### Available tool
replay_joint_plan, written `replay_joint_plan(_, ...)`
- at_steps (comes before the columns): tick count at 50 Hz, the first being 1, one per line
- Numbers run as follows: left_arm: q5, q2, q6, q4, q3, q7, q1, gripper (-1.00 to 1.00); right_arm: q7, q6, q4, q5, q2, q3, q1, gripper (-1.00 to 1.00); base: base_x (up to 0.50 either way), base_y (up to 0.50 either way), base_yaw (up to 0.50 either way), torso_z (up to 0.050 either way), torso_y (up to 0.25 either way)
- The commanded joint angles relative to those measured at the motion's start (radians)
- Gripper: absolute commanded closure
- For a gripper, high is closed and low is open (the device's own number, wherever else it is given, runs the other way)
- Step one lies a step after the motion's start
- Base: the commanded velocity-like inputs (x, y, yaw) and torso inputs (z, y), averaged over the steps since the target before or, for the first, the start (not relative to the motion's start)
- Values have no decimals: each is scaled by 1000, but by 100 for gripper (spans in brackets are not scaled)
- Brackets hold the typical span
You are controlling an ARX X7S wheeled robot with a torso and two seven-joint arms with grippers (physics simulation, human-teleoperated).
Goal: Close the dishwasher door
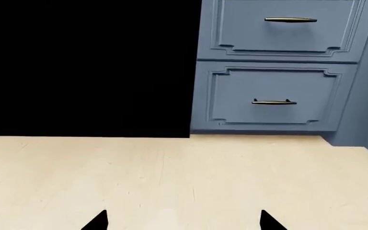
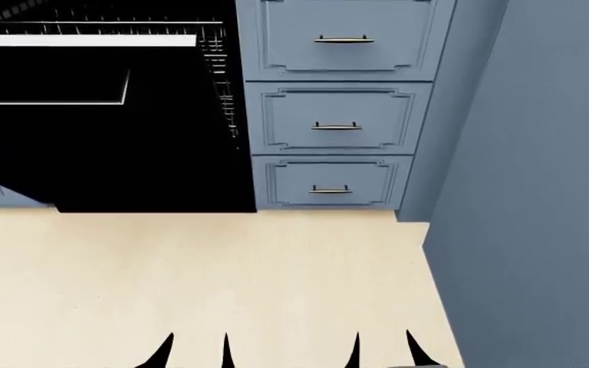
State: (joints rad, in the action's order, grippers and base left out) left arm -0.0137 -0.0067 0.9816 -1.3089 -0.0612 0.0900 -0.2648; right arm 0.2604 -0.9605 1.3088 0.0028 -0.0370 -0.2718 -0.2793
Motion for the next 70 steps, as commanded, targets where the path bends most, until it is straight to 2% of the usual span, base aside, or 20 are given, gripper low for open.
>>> replay_joint_plan(1, 0, 0, 0, 0, 0, 1, 0, -100, 0, 0, 0, 0, 0, 0, 0, -100, 0, 0, 0, -50, 0)
replay_joint_plan(46, -9, 2, 8, 0, -3, 14, 1, -100, 3, -1, 0, 0, 0, -3, 1, -100, 0, 0, 0, -50, 0)
replay_joint_plan(58, -5, 2, 11, 0, -7, 16, 2, -100, 29, -16, 0, -15, -4, -25, 1, -100, 0, 0, 0, -4, 0)
replay_joint_plan(70, -6, 2, 12, 0, -8, 17, 2, -100, 43, -21, 0, -3, -8, -50, 2, -100, 0, 445, 0, 0, 0)
